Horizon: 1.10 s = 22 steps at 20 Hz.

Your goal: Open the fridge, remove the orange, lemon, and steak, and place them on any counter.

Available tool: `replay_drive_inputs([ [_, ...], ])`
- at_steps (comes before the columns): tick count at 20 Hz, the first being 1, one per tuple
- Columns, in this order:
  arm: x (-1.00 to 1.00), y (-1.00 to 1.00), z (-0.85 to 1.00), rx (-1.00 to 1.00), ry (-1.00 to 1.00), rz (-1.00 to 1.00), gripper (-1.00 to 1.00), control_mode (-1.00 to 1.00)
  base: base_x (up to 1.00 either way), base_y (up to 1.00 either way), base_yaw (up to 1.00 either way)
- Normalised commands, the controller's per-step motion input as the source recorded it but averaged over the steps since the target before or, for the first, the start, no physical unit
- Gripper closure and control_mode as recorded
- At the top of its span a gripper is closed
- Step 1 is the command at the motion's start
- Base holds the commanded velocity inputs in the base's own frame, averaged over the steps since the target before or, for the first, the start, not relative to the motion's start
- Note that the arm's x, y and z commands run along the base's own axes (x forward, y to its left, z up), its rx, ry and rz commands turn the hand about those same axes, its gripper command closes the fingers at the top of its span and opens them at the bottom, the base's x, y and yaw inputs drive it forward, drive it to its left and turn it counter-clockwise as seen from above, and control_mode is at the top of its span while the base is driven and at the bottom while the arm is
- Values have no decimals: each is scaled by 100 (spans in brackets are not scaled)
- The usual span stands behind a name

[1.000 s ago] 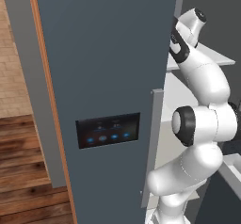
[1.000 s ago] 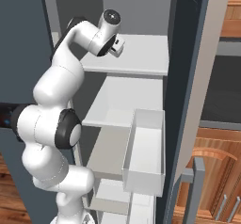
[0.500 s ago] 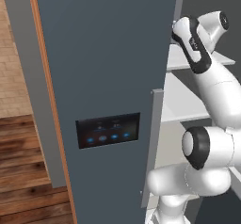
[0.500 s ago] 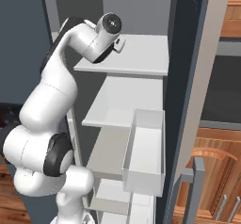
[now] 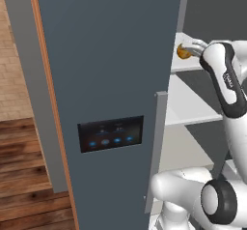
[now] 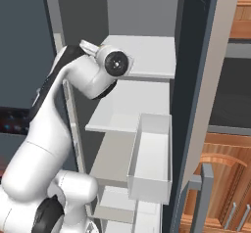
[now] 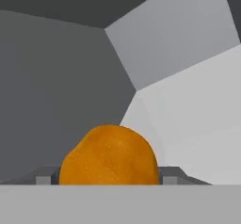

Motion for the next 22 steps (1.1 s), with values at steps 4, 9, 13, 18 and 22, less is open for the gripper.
replay_drive_inputs([
  [4, -100, 0, -34, -9, 0, 0, 100, -100, 0, 0, 0],
  [9, -100, 7, -24, -6, 6, 0, 100, -100, 0, 0, 0],
  [13, -99, 26, -6, -7, 8, 0, 100, -100, 0, 0, 0],
  [18, -75, 28, -2, -12, 6, 0, 100, -100, 0, 0, 0],
  [22, -37, 24, -12, -13, 10, 0, 100, -100, 0, 0, 0],
])
